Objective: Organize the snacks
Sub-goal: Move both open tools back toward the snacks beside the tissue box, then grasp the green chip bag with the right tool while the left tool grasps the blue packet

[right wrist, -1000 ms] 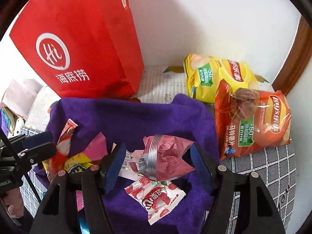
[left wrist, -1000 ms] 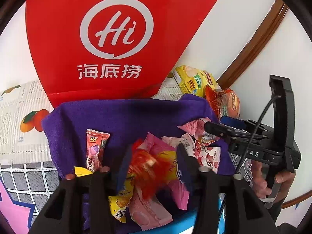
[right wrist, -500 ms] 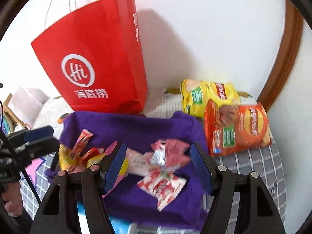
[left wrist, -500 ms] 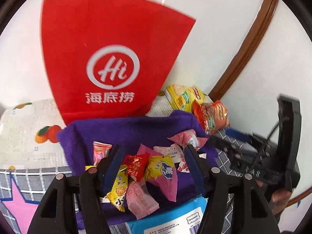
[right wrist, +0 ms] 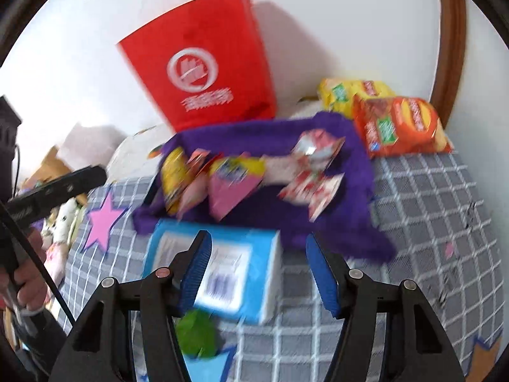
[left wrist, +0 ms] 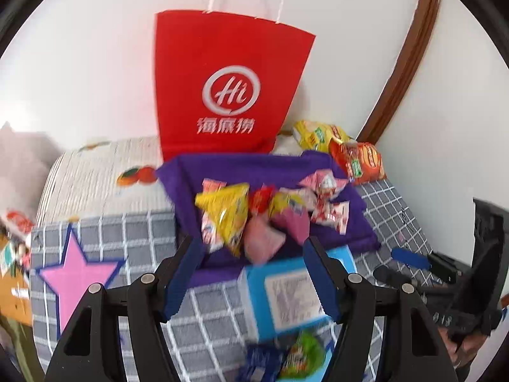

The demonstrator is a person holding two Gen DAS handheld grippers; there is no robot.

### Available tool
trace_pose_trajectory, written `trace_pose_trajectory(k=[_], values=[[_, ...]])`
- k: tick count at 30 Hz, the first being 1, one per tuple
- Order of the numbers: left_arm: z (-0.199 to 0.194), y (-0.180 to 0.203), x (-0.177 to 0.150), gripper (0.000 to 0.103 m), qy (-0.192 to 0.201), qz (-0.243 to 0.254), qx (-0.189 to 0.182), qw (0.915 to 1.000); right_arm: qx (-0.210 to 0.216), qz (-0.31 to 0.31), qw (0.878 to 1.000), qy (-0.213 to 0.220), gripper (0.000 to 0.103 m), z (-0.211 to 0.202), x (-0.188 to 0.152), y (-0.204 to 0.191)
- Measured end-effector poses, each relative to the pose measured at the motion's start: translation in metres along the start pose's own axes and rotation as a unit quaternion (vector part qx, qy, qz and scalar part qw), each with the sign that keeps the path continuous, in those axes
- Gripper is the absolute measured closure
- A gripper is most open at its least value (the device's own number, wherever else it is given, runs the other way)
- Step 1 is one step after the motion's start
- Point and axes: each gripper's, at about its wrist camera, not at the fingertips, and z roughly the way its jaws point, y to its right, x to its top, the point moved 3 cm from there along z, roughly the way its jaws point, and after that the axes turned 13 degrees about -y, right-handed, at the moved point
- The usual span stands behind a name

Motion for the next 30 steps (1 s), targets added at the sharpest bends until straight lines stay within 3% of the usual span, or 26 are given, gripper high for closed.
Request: trace_pose_trajectory(k=[7,10,19,24,26,30], values=[[-0.009,-0.020,-0.047,0.037,-0.007,-0.027,0.006,0.9996,0.027,-0.029,0.999,-0.006,0.022,0.013,-0.072,-0.043],[-0.012,-0.029,-0.067,0.037,-0.012,-0.032,0.011,0.9994,0.033,-0.044,0.998,-0.007,0.020,0.028,-0.093,-0.056],[-0.012,-0.059,-0.116,0.037,-0.024,-0.058,0.018,0.9979,0.033,-0.050,0.998,-0.019,0.019,0.064,-0.111,-0.080],[-0.007,-0.066,-0.132,0.037,-0.034,-0.061,0.021,0.9973,0.010,-0.044,0.999,-0.027,0.019,0.086,-0.109,-0.084],[-0.003,-0.069,-0.137,0.037,-0.037,-0.064,0.021,0.9970,0.007,-0.041,0.999,-0.030,0.023,0.092,-0.109,-0.085],[0.006,-0.071,-0.144,0.037,-0.048,-0.068,0.018,0.9964,0.018,-0.041,0.999,-0.019,0.041,0.091,-0.110,-0.084]])
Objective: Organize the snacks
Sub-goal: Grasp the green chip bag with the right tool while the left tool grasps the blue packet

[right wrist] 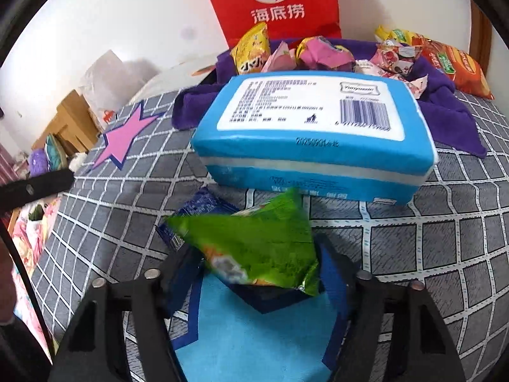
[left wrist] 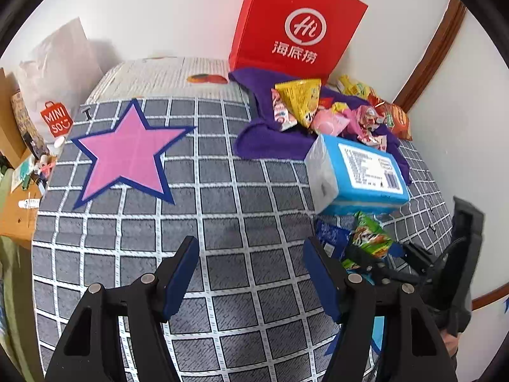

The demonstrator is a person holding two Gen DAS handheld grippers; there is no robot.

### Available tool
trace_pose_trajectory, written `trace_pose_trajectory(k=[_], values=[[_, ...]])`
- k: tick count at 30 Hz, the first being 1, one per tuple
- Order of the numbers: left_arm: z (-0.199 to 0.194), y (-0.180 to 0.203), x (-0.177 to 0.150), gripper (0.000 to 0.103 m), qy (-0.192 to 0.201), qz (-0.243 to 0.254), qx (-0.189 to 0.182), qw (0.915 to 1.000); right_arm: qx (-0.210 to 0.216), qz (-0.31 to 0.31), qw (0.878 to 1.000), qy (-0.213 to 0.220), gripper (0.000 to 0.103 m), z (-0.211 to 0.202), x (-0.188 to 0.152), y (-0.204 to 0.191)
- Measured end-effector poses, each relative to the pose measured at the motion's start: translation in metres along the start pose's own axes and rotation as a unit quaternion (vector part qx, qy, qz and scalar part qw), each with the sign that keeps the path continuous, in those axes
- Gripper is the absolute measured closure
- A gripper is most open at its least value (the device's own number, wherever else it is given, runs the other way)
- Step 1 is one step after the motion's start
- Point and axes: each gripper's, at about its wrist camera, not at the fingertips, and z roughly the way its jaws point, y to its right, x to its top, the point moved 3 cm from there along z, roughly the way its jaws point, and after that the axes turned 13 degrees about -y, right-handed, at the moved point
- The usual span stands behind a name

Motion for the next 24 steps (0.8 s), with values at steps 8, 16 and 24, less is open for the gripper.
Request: trace_pose_trajectory(k=[8,16,24], values=[[0.025,0.030,-0.001,0.037,-0.021,0.037,0.008,0.9991,-0.019,-0.014,0.999,0.039,0.042,-0.038,-0.009,0.008],[0.060,0.074,-0.002,0.037,-0.051,0.090,0.007,0.9946,-0.048,0.025,0.997,0.057,0.042,-0.074,-0.027,0.054],[0.085,0.104,-0.003,0.037,-0.064,0.124,0.030,0.9898,-0.059,0.059,0.995,0.058,0.042,-0.082,-0.040,0.089]])
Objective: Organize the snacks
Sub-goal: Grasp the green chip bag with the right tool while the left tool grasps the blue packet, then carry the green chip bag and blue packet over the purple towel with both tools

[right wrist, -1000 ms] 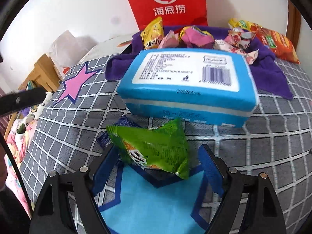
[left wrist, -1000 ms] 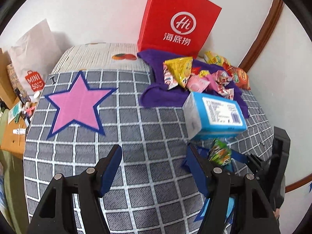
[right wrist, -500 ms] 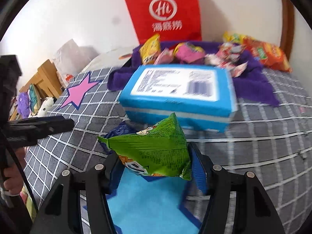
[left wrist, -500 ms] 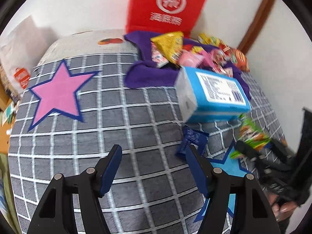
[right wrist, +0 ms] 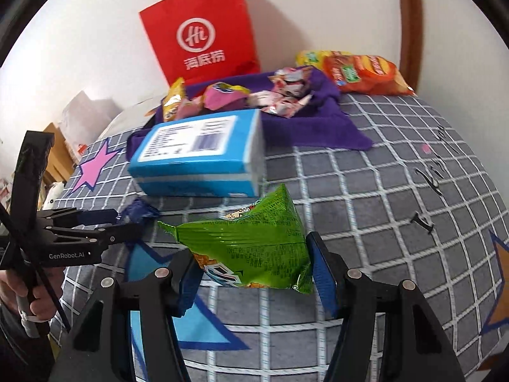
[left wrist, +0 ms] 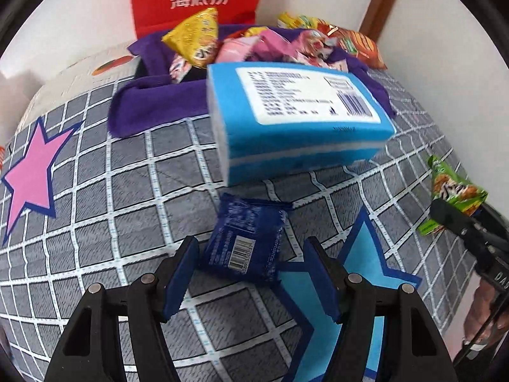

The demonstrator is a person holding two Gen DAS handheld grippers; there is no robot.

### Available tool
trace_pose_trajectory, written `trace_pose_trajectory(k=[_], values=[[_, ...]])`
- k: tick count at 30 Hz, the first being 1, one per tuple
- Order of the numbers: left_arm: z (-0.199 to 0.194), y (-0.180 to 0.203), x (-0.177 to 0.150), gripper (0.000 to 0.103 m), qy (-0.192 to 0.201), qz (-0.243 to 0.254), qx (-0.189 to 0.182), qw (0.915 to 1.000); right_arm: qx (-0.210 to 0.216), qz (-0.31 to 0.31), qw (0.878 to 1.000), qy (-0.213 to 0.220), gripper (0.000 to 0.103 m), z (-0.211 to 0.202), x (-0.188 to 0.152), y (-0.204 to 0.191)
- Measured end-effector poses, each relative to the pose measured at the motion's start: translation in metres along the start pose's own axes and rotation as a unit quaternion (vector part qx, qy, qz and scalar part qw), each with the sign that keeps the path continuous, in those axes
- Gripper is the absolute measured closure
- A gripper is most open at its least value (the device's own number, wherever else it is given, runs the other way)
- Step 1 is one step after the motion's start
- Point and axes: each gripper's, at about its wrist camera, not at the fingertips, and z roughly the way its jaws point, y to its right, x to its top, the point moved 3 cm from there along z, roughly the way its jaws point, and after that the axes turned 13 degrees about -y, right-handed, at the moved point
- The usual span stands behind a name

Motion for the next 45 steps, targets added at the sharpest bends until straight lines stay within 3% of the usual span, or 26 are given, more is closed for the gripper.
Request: trace_pose_trajectory(k=[2,8,15,27,45], values=[[0.006,0.005,0.001,0.038,-0.010,0.005,0.009,0.9999,0.004,0.009,1.000,-0.002,0.042,0.001,-0.002,0.007],[0.007,0.009,0.001,0.053,0.008,0.010,0.049,0.9987,0.002,0.019,1.000,-0.012,0.042,0.004,-0.003,0.016],[-0.007,-0.010,-0.009,0.055,0.017,-0.023,0.006,0.9996,-0.012,0.011,1.000,-0.013,0.042,0.000,-0.003,0.011],[-0.052,-0.030,-0.020,0.055,0.059,-0.043,-0.009,0.9973,-0.018,-0.009,1.000,-0.008,0.042,-0.014,0.004,-0.014],[-0.103,-0.039,0.013,0.055,0.107,-0.057,-0.007,0.9926,-0.026,-0.003,0.999,0.038,0.042,-0.061,0.045,-0.016]])
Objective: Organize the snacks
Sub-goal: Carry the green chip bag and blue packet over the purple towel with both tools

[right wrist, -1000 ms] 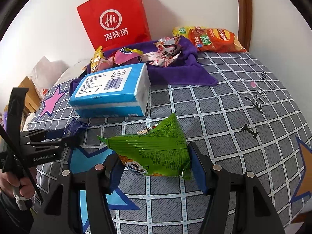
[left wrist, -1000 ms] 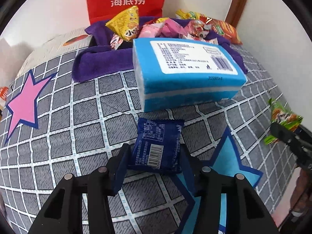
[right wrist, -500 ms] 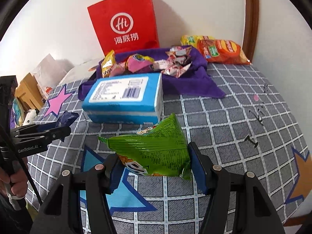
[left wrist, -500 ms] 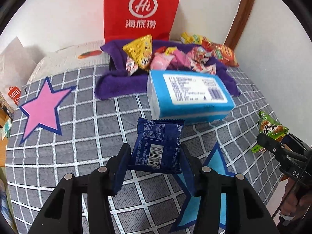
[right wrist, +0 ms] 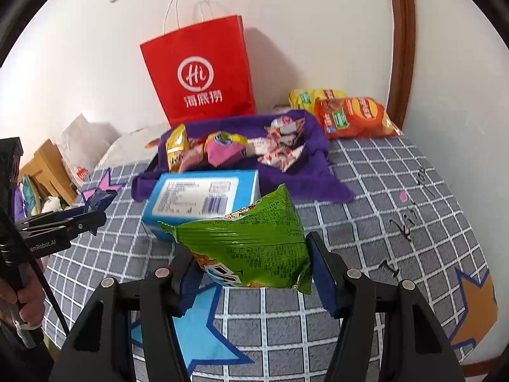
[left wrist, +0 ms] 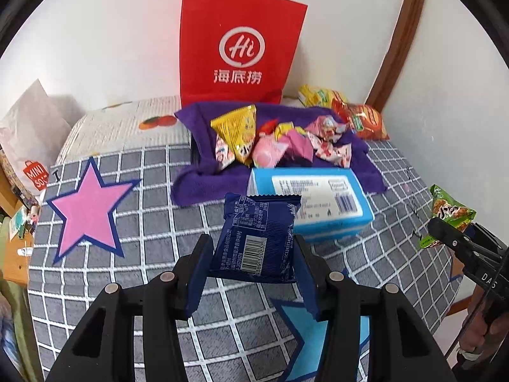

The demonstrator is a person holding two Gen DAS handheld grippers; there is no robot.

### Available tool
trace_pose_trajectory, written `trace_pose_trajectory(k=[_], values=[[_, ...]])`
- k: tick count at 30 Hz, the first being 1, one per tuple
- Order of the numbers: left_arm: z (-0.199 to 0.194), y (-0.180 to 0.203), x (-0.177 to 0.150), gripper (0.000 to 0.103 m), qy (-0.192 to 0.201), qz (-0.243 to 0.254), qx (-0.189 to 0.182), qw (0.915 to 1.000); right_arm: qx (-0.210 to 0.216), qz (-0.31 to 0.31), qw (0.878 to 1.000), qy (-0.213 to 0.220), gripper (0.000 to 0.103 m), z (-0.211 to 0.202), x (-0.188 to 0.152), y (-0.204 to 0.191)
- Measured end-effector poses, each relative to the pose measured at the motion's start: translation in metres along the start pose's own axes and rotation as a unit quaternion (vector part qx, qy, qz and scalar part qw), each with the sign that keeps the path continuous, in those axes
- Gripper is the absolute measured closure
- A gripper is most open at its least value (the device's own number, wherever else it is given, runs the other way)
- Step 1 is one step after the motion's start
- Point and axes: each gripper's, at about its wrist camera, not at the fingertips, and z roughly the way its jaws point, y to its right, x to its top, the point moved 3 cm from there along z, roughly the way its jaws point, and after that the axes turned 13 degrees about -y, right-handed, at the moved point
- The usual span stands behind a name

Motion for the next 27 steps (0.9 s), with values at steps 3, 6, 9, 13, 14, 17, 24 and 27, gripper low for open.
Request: trace_pose_trajectory(k=[3,6,9,13,14,17,24,27], values=[[-0.005,-0.001,0.009,0.055,0.008,-0.001,-0.001,1.0000,-0.005,-0.002,1.000,0.013,0.042,-0.006,0.009,0.000],[-0.009,-0.002,0.018,0.055,0.015,-0.002,-0.001,0.9999,-0.004,-0.002,1.000,0.021,0.042,-0.011,0.020,0.000],[-0.011,-0.003,0.026,0.055,0.018,-0.003,-0.002,0.9998,-0.005,-0.002,1.000,0.030,0.042,-0.014,0.031,0.001],[-0.014,-0.004,0.041,0.055,0.025,-0.003,-0.001,0.9997,-0.008,-0.003,0.999,0.036,0.042,-0.015,0.046,0.000],[-0.015,-0.004,0.044,0.055,0.026,-0.003,0.000,0.9996,-0.009,-0.005,0.999,0.037,0.042,-0.015,0.049,-0.001],[-0.016,-0.005,0.058,0.055,0.032,-0.003,0.002,0.9995,-0.015,-0.012,0.999,0.039,0.042,-0.013,0.063,-0.004],[-0.010,-0.008,0.089,0.055,0.036,-0.008,0.004,0.9993,-0.002,-0.039,0.998,0.053,0.043,-0.007,0.104,-0.016],[-0.005,-0.010,0.103,0.055,0.038,-0.009,0.009,0.9992,-0.004,-0.051,0.997,0.058,0.043,-0.002,0.122,-0.021]])
